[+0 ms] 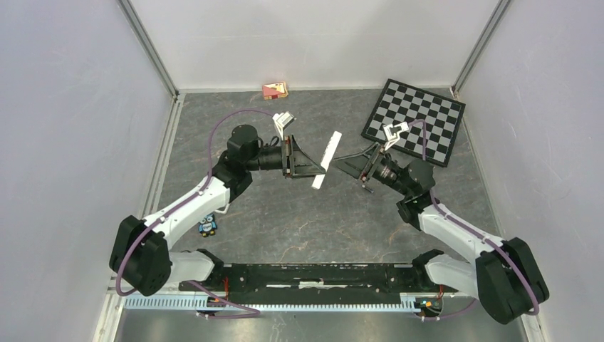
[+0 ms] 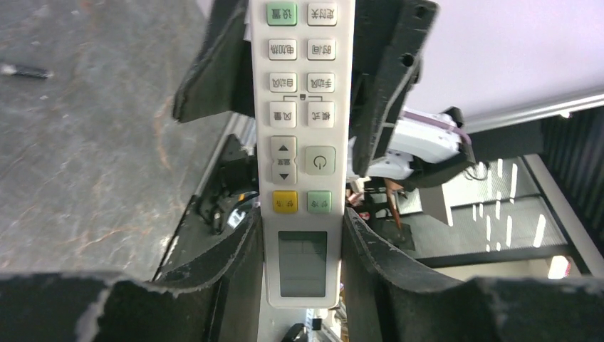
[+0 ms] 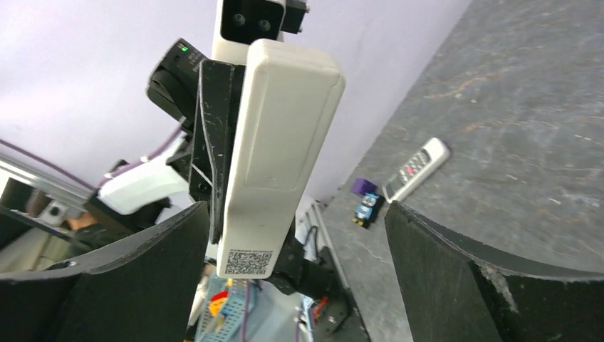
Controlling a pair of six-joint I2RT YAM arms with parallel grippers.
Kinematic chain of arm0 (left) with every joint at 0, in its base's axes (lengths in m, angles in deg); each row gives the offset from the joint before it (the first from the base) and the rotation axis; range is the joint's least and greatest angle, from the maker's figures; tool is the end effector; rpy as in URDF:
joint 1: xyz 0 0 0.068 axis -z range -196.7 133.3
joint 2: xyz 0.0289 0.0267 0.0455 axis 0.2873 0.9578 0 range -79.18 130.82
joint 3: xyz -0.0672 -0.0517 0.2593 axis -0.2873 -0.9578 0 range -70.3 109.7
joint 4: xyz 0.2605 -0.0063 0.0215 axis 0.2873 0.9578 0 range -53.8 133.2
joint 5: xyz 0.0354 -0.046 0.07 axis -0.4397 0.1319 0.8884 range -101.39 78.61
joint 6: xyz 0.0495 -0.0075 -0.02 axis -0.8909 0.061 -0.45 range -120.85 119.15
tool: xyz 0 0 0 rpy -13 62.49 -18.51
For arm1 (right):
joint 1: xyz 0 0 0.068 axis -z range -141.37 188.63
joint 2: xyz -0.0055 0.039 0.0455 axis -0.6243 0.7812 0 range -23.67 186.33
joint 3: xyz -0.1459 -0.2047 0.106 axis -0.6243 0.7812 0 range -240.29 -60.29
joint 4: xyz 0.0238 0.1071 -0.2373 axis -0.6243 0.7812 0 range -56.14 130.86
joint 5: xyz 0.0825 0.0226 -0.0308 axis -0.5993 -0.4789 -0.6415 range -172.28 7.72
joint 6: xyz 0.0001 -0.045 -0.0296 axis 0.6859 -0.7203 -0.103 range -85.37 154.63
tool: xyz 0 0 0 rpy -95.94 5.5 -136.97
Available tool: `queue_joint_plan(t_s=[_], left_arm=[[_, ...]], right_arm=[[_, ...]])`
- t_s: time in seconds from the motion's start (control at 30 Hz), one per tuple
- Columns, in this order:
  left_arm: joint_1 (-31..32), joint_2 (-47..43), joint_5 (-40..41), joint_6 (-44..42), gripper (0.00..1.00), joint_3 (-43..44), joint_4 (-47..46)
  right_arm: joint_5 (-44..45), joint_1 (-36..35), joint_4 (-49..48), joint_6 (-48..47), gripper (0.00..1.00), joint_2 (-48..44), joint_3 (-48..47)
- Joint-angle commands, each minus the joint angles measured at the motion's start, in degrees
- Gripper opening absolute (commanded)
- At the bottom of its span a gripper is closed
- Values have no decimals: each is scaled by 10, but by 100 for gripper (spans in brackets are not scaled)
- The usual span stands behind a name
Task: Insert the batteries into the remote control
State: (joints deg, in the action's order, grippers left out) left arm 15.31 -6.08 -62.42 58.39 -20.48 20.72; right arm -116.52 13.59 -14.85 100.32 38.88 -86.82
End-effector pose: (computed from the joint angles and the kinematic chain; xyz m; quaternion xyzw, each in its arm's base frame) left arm 0.2292 -0.1759 0.3114 0.1151 0.7276 -0.6511 0.1830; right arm 0.2024 0.1166 0.2750 -0.0082 0.6396 0.6603 0.3936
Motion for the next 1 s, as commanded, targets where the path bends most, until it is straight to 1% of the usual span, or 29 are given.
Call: queue_joint_plan(t_s=[0.0,0.07,0.17,0.27,0.33,0.43,0.5,0.57,0.6,0.63,0.7,0.73,0.77,0.8,0.83,0.9,0.93,0.97], left_arm=[[2,6,-59,116,3,8,-152],[2,6,-59,126,3,5,-165],[2,5,-58,124,3,6,-158],[2,0,-56,108,3,7,-139],[2,-3,-50,88,3,10,-113],[2,-4,-48,60,3,15,-85],[2,-3,-50,45,3,18,-74],[2,-1,-55,32,5,22,-64],[2,1,-58,24,7,24,-58],[2,3,-60,20,11,25,-56],[2,6,-62,2,18,31,-38],[2,7,-59,-13,25,34,-23],[2,7,-57,-31,40,37,-8],[2,7,-47,-50,60,39,16],[1,4,-28,-78,72,44,45],[2,-9,33,-147,94,55,116],[2,-22,79,-179,97,56,138],[3,-38,123,-220,98,52,149]], right_arm=[[13,-12,-161,104,95,27,-19],[18,-18,-177,117,94,39,-30],[23,-21,-193,125,93,49,-43],[36,-22,-173,117,93,47,-54],[44,-24,-142,100,92,43,-65],[62,-27,-51,64,85,37,-91],[85,-27,26,43,80,31,-105],[116,-27,77,41,72,27,-106],[131,-27,82,50,63,26,-100],[138,-27,70,62,53,28,-92],[150,-28,59,86,36,31,-86],[155,-28,55,96,28,33,-83],[161,-28,54,106,22,34,-81],[166,-29,57,114,19,34,-80],[174,-29,67,117,17,34,-81],[198,-30,118,117,14,28,-87],[215,-32,154,118,14,21,-90],[242,-34,192,123,13,16,-93]])
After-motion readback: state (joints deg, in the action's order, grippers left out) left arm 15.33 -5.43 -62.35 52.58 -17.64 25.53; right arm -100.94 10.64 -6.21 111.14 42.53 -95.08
